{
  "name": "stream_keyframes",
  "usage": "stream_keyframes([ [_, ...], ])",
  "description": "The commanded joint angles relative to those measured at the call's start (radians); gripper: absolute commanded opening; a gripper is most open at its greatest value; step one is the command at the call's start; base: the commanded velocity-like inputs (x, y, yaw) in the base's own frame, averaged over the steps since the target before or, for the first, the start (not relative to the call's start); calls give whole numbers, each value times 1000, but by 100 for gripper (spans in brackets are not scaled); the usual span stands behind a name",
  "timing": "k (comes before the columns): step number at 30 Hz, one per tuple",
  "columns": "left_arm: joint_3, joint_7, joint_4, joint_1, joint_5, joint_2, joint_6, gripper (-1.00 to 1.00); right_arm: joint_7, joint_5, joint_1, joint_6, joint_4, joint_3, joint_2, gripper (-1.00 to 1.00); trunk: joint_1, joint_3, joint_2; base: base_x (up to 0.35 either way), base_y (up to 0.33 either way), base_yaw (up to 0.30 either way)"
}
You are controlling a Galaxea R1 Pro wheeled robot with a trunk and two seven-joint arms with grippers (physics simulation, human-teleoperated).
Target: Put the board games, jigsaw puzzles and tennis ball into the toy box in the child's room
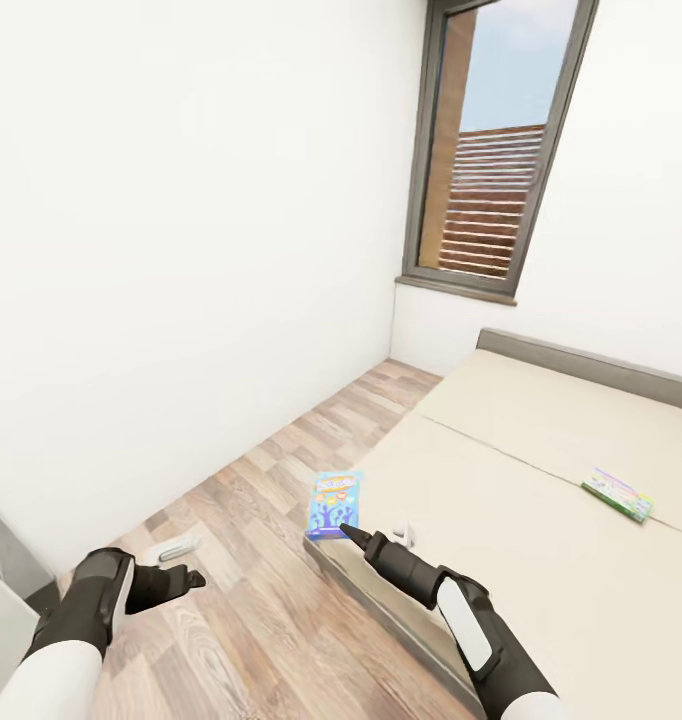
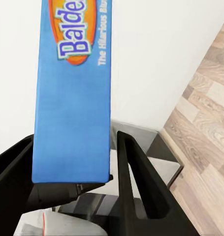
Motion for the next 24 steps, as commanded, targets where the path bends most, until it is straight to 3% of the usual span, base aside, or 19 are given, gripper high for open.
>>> stream_keyframes([
  [1, 3, -10, -1, -1, -11, -1, 2, 100, -1, -12, -1, 9, -1, 0, 0, -100, 1, -2, -2, -7, 0, 290],
  [24, 3, -9, -1, -1, -11, -20, 2, 100, -1, -11, 0, 9, -1, 1, 0, -100, 1, -2, -2, -1, 0, 290],
])
